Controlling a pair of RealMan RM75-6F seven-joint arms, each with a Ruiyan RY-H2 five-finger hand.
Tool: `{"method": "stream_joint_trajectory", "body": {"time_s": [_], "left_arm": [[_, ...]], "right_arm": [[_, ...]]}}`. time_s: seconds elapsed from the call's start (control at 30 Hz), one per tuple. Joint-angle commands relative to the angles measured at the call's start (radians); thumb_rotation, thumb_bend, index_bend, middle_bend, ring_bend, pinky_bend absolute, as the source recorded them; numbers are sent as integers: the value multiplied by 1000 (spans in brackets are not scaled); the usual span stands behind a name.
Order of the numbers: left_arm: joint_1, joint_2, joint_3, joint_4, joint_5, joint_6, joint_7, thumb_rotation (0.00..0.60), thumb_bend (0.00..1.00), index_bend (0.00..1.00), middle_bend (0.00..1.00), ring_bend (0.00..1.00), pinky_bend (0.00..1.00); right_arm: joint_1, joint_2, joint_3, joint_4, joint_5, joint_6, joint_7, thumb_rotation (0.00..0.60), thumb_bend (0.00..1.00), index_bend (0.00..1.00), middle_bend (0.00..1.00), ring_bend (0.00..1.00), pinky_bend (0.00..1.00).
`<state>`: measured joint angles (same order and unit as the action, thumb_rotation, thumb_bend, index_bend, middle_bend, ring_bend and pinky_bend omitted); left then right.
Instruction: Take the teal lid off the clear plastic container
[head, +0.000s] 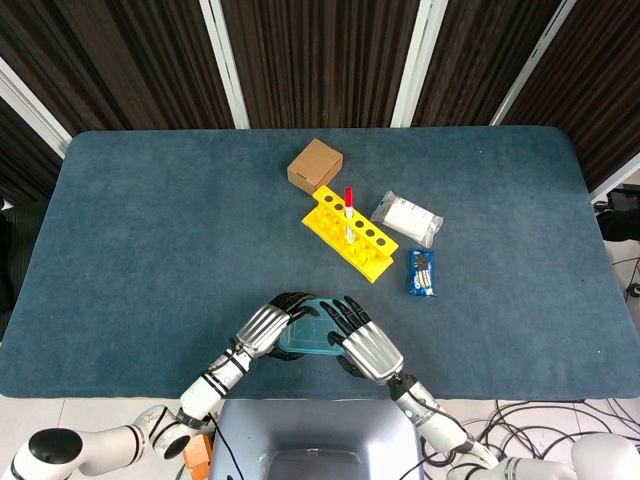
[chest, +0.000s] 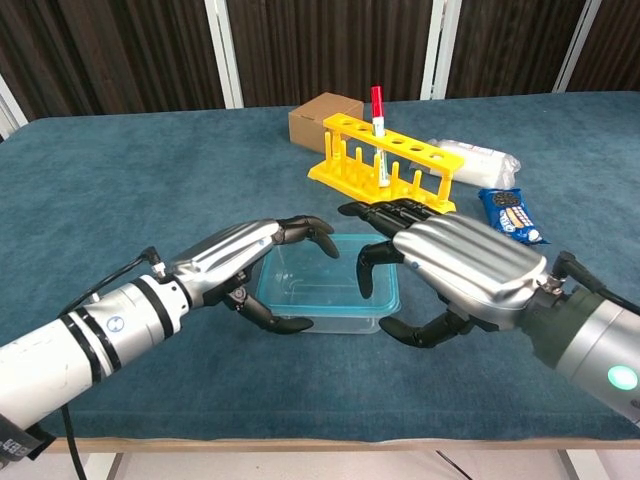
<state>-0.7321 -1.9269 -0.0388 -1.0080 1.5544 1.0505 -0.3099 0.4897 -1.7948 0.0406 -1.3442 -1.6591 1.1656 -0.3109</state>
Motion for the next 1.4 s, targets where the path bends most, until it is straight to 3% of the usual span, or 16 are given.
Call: {"method": "stream_joint_trajectory", "body": {"time_s": [0.03,0.83,1.2,1.4], "left_arm": [[0,1,0,-2,0,0,1,600,324,557,456,223,316],[-1,19,6,-12,2,-8,5,600,337,557,474,239,327],[1,13,9,1,3,-6,6,600,349,589,537,240,286],[2,17,9,-2,7,1,2,600,350,589,538,240,283]], "right_arm": [[0,-1,0,-2,3,1,-2,600,292,492,0,0,0],[18,6,15,-42,43,7,-49,600,292,514,0,0,0],[26,34,30,-94,68,6,-83,600,293,513,0,0,0],[48,7,38,-60,64,-4,-72,600,294,498,0,0,0]]}}
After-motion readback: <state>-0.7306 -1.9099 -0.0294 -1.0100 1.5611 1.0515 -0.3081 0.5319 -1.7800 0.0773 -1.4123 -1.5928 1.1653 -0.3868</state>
